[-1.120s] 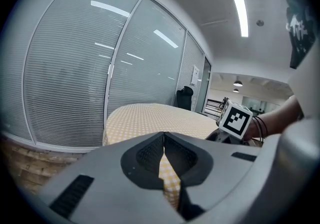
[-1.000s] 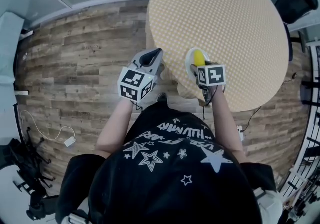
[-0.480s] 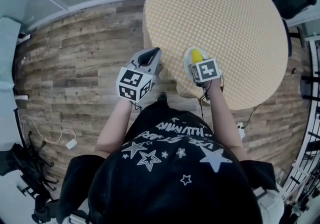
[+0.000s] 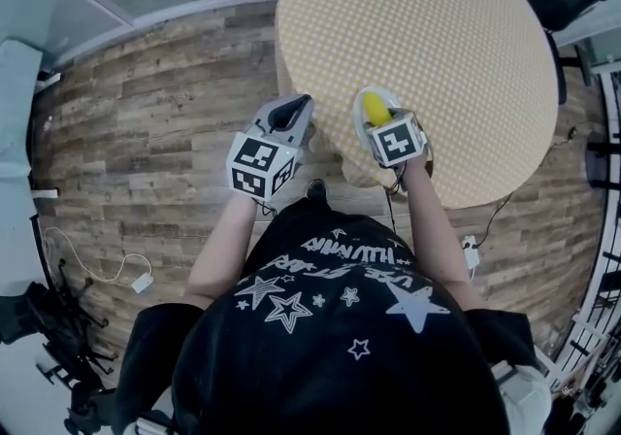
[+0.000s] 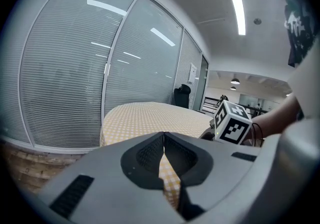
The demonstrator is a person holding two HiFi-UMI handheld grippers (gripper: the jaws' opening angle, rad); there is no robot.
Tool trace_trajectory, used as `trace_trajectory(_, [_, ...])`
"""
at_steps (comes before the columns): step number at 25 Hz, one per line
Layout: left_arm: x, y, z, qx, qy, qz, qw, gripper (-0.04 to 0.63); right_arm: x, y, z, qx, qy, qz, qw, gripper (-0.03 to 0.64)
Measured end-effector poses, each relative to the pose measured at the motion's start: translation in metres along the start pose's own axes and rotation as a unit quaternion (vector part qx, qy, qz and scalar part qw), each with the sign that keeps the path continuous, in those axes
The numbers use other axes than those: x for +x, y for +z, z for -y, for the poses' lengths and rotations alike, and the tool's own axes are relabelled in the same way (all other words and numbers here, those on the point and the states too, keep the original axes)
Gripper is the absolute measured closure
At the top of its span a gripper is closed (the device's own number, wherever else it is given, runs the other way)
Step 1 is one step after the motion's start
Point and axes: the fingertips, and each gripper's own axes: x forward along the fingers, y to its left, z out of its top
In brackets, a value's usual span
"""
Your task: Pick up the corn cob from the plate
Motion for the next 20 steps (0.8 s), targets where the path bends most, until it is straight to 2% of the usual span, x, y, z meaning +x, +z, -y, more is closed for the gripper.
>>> trace_trajectory(5, [-0.006,0.001,0.008,0.003,0.005,0.003,1.0000,0.586,-0.017,0.005,0.006,0.000,-0.013,0.038,0.999,0.357])
trace_trajectory(8, [-0.005,0.004,0.016,0.008,0.005,0.006,0.9999,0.586,-0.034,0.018,0.012,-0.003,-0.016,0.095,0.995,0.357])
trace_trajectory(12, [-0.004,0.012,0.027,0.012,0.008,0.011,0.9998,0.586,-0.069,0.035,0.017,0.002,-0.002,0.166,0.986,0.357])
trace_trajectory(20, [-0.014,0.030,0.058,0.017,0.022,0.033,0.9991,0.586,-0.138,0.045,0.016,-0.014,0.024,0.269,0.963,0.357])
